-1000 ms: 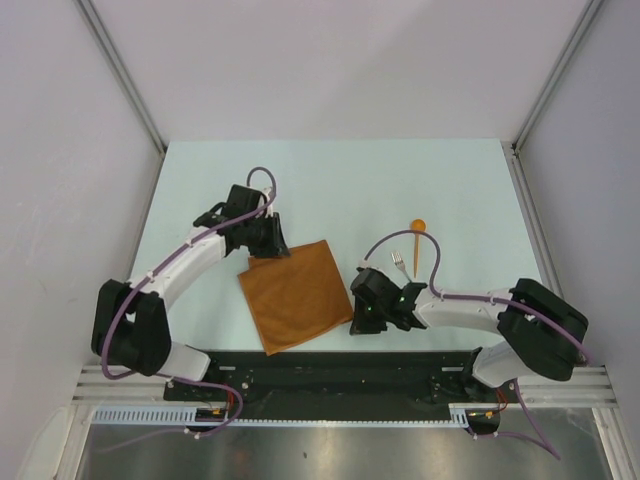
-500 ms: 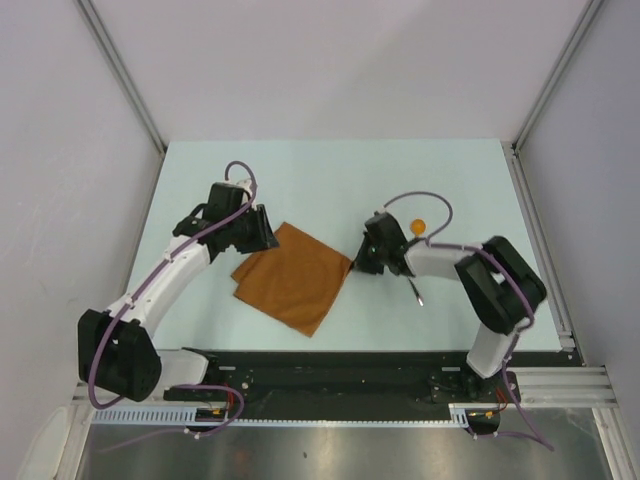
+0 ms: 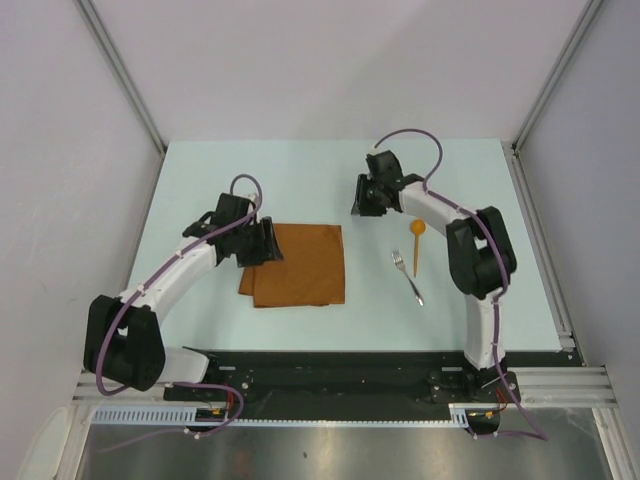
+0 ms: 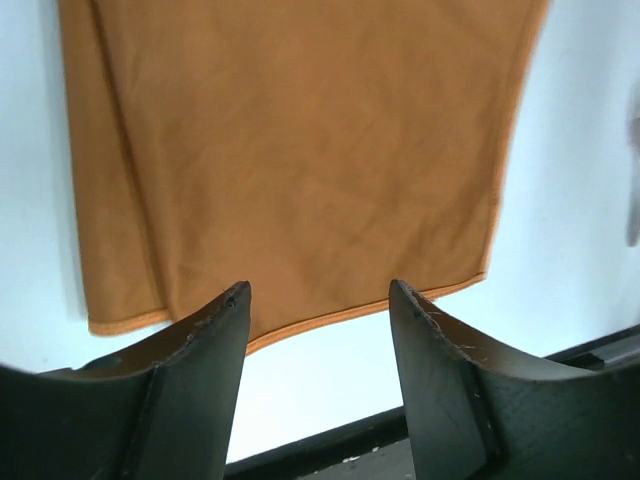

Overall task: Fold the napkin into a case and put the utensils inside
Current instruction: Smooth out the square-folded napkin at the center of the board.

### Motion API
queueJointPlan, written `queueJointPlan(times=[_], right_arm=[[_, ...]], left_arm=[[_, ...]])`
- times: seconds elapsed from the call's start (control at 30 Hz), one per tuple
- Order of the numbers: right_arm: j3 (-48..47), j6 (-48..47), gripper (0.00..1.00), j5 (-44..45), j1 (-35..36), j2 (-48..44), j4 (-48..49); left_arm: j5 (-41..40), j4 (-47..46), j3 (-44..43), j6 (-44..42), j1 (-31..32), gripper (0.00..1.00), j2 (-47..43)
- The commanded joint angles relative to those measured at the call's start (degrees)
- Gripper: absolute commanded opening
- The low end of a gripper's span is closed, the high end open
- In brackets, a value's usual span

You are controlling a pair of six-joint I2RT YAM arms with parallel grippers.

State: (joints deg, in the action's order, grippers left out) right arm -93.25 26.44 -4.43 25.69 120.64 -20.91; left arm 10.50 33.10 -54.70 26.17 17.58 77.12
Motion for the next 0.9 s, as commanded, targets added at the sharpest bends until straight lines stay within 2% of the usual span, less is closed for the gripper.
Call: queueJointPlan(times=[0.0,0.03,0.1,0.13,0.2,0.27,0.43,0.67,0.87], right_arm=[[12.3,-1.7,0.43,-6.9,2.6,-14.9,-5.4],[18.7,0.5,0.49,-8.6,3.7,-17.4,-3.7],[23.0,2.3,0.54,-10.2,8.0,-20.7,-0.4],[24.7,3.9,0.58,-10.1,9.4,-23.0,0.0],[28.5,6.0,0.6,-9.2,13.4,-24.5,1.0],[32.0,9.7,0.6,-9.6,15.8,-25.6,3.6],[37.2,15.0,0.5,-5.7,18.5,-26.8,6.7],[36.7,19.2,0.47,0.4,21.3,-24.8,1.8],[36.5,30.6,0.46,6.4,22.5,-24.3,-2.7]], left_arm=[[-4.1,0.9,3.2,3.5,-0.4,0.63,-1.8],[-5.3,1.8,3.5,4.3,-0.4,0.62,-2.0],[-9.3,4.2,4.4,7.2,-0.4,0.56,-2.2],[-9.5,4.5,4.9,7.8,-0.4,0.55,-2.4],[-9.5,4.8,6.6,9.0,-0.4,0.53,-2.9],[-9.9,5.0,7.9,9.9,-0.4,0.53,-3.0],[-6.5,1.6,14.0,10.7,-1.7,0.53,-2.6],[-5.9,-2.3,19.8,11.1,-1.9,0.57,-4.7],[-5.0,-4.5,20.9,12.5,-2.0,0.54,-6.2]])
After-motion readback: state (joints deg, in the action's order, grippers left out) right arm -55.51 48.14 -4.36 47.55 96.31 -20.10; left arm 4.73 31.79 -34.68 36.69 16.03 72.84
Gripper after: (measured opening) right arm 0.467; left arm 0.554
